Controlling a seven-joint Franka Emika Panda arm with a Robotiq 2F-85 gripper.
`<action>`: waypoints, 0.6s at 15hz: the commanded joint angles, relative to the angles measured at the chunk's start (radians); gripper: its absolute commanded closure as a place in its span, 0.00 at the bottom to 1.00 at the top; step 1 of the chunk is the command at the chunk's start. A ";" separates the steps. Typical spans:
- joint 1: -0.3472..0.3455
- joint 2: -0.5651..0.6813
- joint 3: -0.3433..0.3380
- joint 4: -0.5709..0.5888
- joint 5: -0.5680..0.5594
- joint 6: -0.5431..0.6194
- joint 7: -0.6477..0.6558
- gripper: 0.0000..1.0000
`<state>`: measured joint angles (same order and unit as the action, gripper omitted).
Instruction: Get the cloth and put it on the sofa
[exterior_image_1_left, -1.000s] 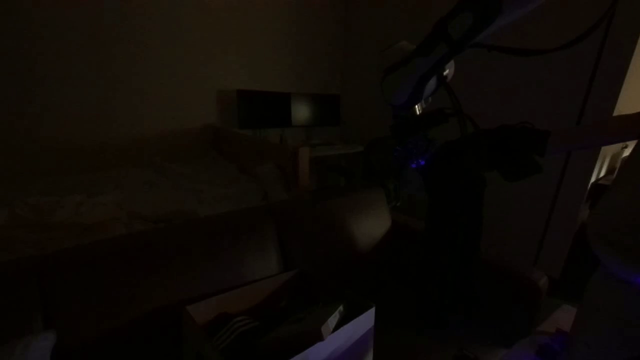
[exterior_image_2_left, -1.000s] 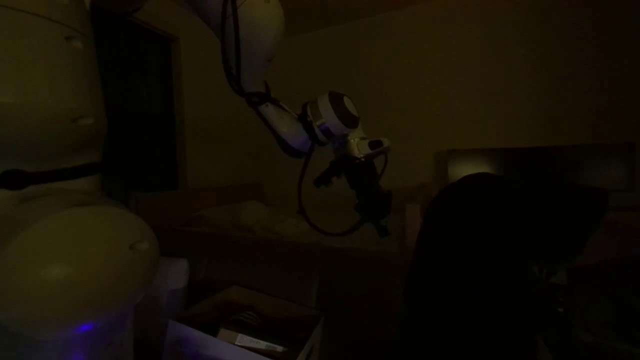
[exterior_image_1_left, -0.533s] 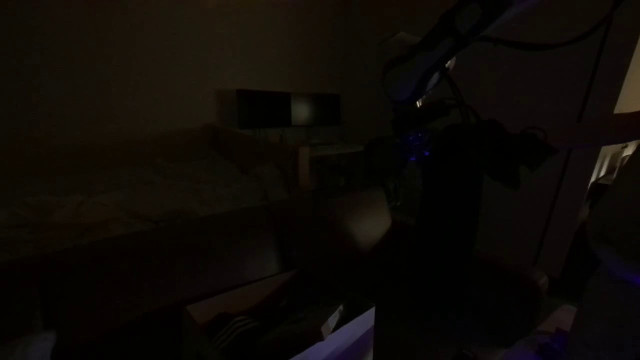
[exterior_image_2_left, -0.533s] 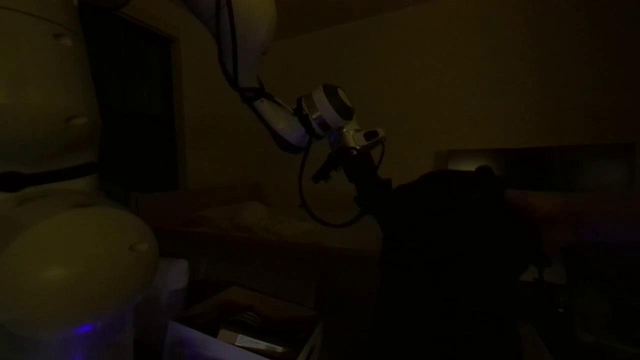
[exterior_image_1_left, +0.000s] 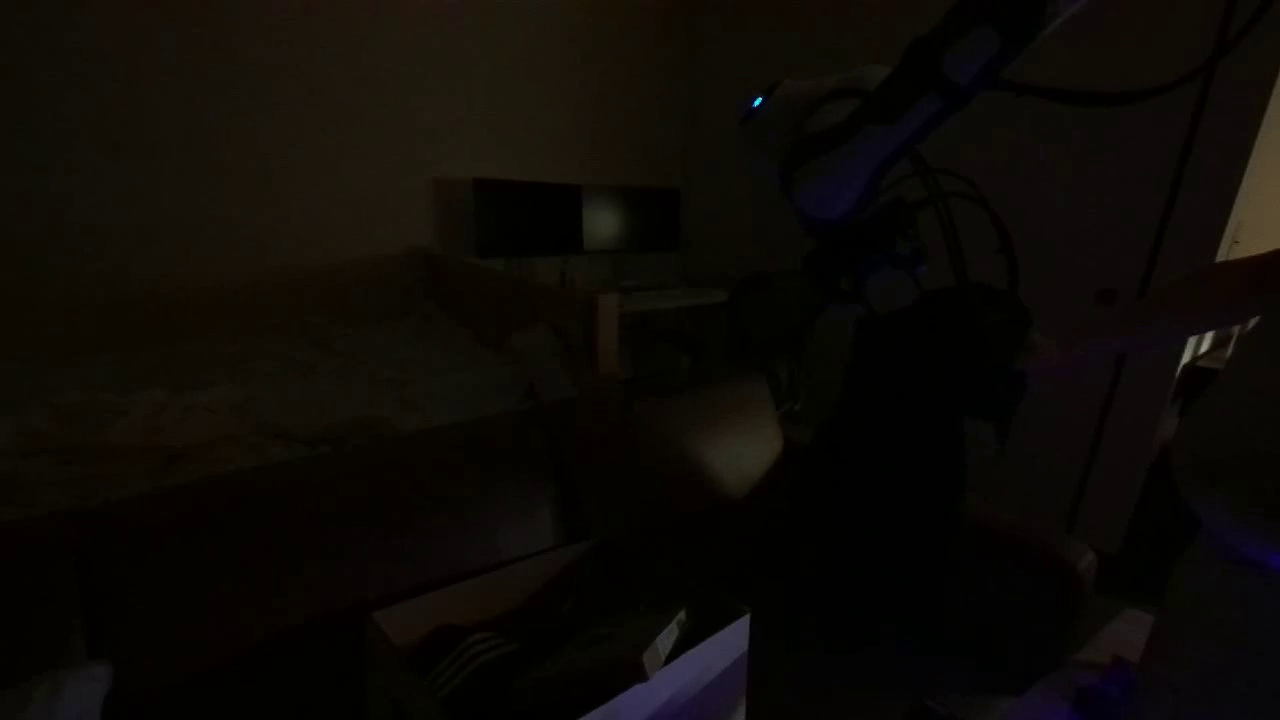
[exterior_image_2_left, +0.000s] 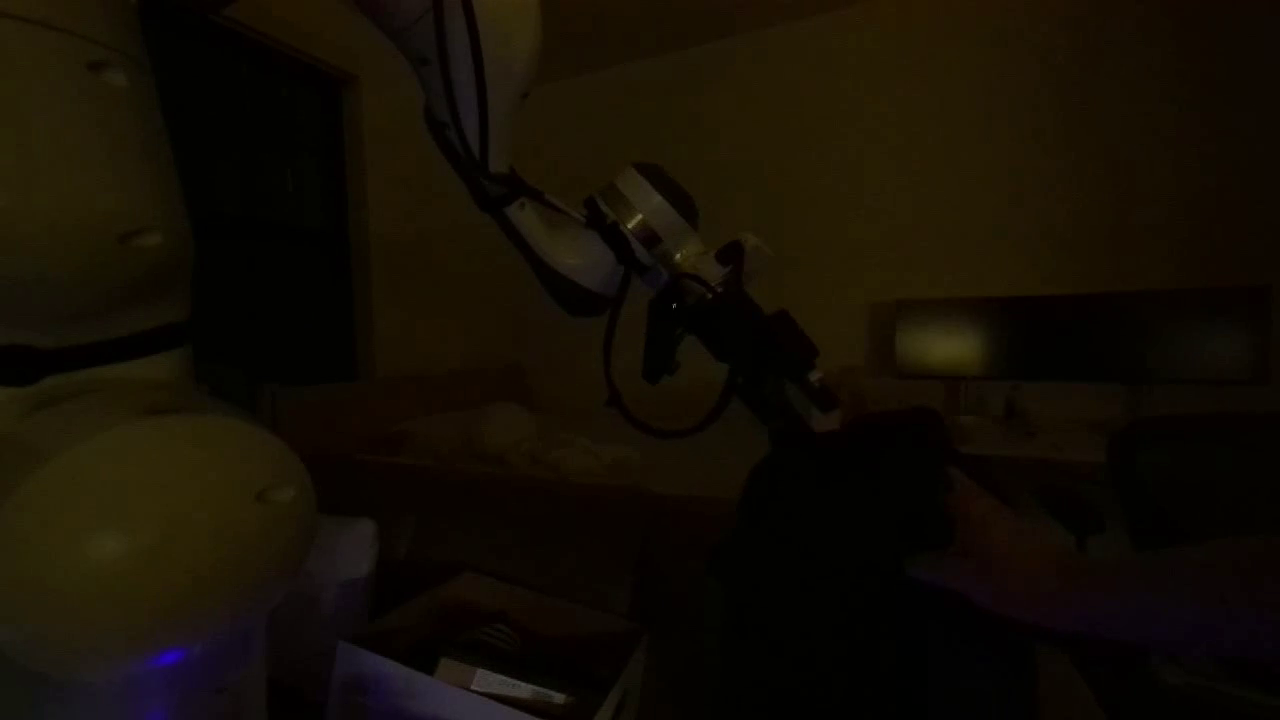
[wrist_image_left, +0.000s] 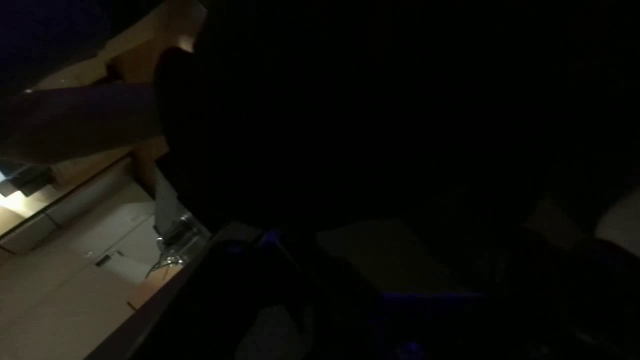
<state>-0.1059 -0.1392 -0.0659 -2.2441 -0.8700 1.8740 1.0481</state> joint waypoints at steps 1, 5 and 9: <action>-0.017 0.035 -0.013 -0.005 -0.039 -0.079 0.061 0.01; -0.015 0.071 -0.037 -0.003 0.007 -0.072 0.017 0.00; -0.004 0.088 -0.036 -0.001 0.064 -0.048 -0.040 0.00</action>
<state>-0.1101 -0.0573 -0.0980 -2.2433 -0.8552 1.8150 1.0676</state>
